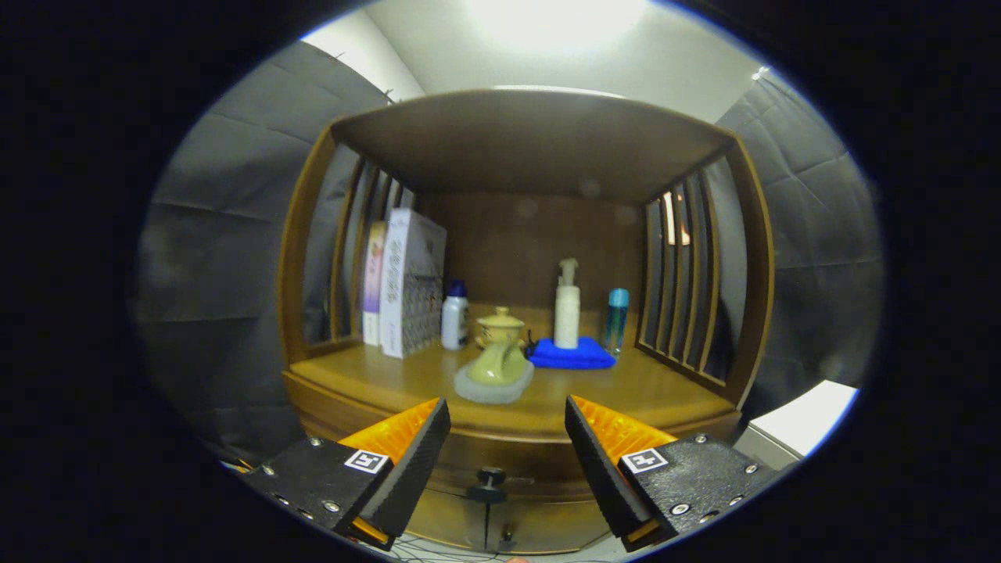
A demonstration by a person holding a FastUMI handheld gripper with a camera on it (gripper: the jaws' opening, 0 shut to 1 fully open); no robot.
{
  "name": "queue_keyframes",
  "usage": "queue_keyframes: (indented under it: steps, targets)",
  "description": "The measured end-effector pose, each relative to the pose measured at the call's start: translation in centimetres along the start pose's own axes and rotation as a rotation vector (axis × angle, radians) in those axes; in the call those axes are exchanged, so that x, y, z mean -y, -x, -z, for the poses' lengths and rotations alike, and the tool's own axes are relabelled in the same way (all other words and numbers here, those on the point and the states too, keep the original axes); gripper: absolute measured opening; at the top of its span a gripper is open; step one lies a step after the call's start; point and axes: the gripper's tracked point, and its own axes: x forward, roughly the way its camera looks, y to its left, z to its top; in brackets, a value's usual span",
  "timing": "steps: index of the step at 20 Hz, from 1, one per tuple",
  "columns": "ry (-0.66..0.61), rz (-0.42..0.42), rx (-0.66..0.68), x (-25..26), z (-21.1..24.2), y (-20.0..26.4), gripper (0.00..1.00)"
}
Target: Pull open the drawer, take out the items inside it, and place them on the countertop above the cabinet.
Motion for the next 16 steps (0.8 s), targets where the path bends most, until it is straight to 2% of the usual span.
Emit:
queue_keyframes:
  steps: [1, 3, 8, 10, 16]
  targets:
    - [-0.009, -0.027, 0.006, -0.7, -1.9, 0.5, 0.92]
    - [-0.002, -0.022, 0.006, -0.9, -5.3, 1.8, 0.93]
    - [0.091, 0.096, 0.068, -0.8, -12.8, 5.8, 0.93]
    - [0.079, 0.118, 0.078, -1.6, -14.3, 7.4, 0.93]
    - [-0.009, 0.083, 0.115, -3.4, -15.9, 9.0, 0.93]
